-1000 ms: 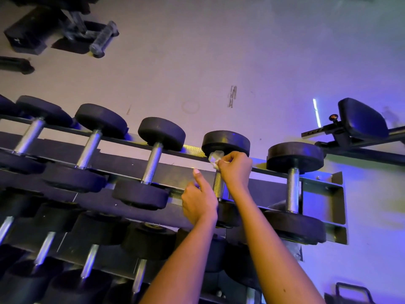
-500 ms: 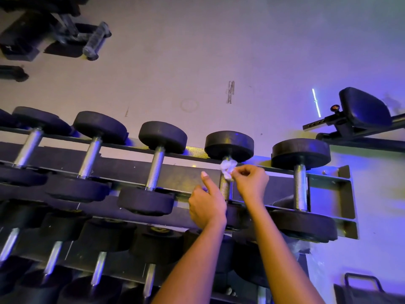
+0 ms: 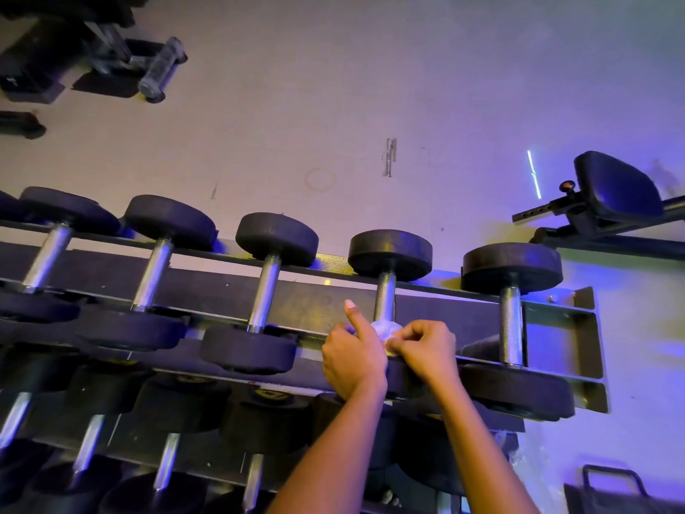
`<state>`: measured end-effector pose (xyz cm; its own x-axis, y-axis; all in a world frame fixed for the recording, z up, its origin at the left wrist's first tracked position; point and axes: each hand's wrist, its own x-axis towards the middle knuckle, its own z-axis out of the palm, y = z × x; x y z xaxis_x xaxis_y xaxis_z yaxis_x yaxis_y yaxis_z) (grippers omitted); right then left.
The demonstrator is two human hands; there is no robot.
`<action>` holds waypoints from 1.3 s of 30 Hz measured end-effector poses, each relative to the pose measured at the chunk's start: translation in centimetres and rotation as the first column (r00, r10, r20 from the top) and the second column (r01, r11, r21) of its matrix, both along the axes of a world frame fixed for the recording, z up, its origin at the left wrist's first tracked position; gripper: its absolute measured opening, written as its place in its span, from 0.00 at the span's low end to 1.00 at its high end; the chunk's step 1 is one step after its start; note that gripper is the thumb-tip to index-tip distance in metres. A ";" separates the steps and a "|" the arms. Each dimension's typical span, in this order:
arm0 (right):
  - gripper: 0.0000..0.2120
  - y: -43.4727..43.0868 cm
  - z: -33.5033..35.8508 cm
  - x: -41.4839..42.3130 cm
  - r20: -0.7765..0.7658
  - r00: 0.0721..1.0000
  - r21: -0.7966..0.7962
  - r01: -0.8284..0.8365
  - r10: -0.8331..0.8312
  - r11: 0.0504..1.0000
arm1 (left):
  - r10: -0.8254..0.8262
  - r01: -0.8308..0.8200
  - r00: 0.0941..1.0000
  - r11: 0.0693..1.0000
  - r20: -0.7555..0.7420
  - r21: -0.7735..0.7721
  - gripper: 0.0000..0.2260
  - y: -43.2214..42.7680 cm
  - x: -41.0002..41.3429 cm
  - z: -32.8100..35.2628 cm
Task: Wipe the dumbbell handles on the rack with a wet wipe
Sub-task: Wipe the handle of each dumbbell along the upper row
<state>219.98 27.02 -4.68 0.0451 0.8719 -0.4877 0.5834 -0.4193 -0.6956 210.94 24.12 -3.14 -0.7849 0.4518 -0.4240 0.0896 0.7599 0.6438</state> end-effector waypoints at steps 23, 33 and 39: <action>0.04 5.0 -1.1 -4.8 -0.100 0.948 0.429 0.316 -0.303 0.846 | -0.020 0.020 1.000 0.999 -0.021 -0.026 0.29 0.1 -0.1 -0.5; 0.08 4.9 -1.4 -4.7 -0.041 0.976 0.487 0.206 -0.213 0.849 | -0.021 0.020 1.000 1.000 -0.022 -0.014 0.29 0.1 0.0 -0.5; 0.07 5.1 -1.4 -4.8 -0.036 0.958 0.493 0.266 -0.286 0.828 | -0.016 0.016 1.000 1.000 -0.021 -0.011 0.28 0.1 0.0 -0.4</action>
<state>215.19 32.14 -6.11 0.3290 0.9443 0.0044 0.5244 -0.1788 -0.8324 210.94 24.19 -3.58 -0.7865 0.4596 -0.4125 0.1152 0.7654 0.6331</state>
